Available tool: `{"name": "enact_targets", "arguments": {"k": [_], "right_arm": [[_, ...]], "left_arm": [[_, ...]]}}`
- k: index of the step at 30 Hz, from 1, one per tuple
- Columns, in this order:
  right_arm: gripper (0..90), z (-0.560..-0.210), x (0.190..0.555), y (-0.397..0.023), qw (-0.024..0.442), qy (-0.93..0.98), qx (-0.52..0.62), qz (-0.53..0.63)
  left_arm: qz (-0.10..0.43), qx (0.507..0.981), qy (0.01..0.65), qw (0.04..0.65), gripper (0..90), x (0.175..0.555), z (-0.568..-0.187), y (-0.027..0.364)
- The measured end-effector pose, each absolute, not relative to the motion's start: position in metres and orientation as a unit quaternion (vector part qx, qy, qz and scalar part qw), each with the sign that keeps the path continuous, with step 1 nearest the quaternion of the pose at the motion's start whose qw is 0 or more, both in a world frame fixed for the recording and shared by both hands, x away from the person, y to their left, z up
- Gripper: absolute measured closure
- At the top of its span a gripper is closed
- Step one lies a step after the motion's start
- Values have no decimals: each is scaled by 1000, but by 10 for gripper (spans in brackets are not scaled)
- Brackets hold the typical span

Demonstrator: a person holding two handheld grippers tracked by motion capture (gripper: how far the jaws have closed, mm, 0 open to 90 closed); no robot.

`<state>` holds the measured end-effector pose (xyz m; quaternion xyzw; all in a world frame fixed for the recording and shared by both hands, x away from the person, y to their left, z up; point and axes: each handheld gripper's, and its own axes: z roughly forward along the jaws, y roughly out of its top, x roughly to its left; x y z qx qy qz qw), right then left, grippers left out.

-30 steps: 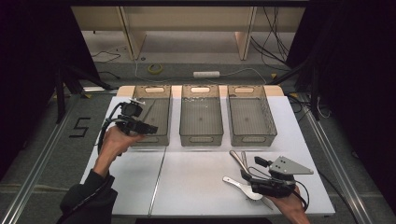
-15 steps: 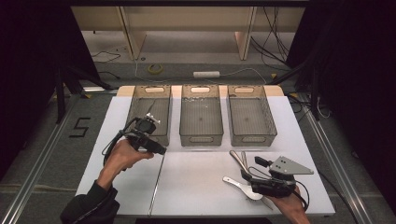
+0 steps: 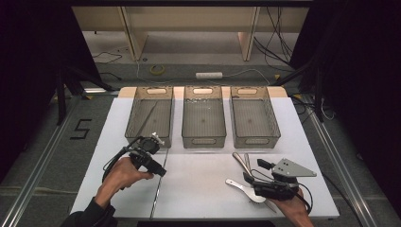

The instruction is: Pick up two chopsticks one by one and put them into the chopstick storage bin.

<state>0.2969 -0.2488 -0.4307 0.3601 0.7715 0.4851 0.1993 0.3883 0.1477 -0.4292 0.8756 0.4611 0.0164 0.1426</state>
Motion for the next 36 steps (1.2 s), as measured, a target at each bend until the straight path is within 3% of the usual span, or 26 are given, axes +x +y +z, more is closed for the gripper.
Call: {"name": "enact_targets", "arguments": {"k": [8,21,36], "right_arm": [[299,-431,297,-249,200,772,360,484],[299,-431,297,-249,201,773,360,483],[299,-431,297,-249,200,775,359,481]], "left_arm": [[-6,882,454,127,347,377,-439,143],[-13,894,436,98,539,365,-453,134],[-2,896,437,85,641,364,-460,131]]}}
